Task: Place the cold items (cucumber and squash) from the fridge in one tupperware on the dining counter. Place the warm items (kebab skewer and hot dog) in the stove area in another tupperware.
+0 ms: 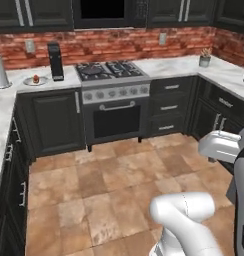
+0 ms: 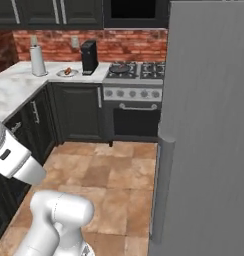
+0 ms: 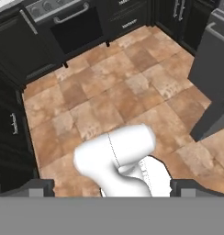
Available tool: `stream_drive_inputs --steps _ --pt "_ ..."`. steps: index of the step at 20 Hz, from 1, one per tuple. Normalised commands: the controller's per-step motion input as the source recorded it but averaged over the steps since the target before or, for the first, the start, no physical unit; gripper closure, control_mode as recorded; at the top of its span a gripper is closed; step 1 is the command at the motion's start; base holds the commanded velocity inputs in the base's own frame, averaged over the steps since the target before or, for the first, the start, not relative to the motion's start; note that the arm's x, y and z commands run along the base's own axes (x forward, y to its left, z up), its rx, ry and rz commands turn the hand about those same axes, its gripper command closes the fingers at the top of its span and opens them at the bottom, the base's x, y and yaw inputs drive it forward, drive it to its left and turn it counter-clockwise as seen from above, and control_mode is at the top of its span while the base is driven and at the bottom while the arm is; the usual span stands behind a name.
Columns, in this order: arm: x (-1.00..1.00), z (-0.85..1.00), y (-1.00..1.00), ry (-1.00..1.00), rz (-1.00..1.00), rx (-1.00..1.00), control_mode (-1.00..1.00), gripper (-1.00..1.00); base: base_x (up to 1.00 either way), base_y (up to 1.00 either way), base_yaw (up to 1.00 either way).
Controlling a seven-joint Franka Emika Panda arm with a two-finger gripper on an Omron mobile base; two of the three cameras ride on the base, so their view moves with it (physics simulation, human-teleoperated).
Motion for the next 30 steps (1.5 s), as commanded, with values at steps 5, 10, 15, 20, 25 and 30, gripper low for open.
stream_drive_inputs --steps 5,10,15,20,25,30 --pt "0.00 0.00 0.00 0.00 0.00 0.00 1.00 -1.00 0.85 0.51 -0.32" --pt "0.00 0.00 0.00 0.00 0.00 0.00 1.00 -1.00 0.77 0.45 -0.20" --pt "0.00 0.00 0.00 0.00 0.00 0.00 1.00 -1.00 0.76 0.38 -0.08" --pt "0.00 0.00 0.00 0.00 0.00 0.00 1.00 -1.00 0.77 0.31 0.00" --pt "0.00 0.00 0.00 0.00 0.00 0.00 1.00 -1.00 0.29 0.29 0.00" --pt "0.00 0.00 0.00 0.00 0.00 0.00 1.00 -1.00 0.16 0.26 0.22"
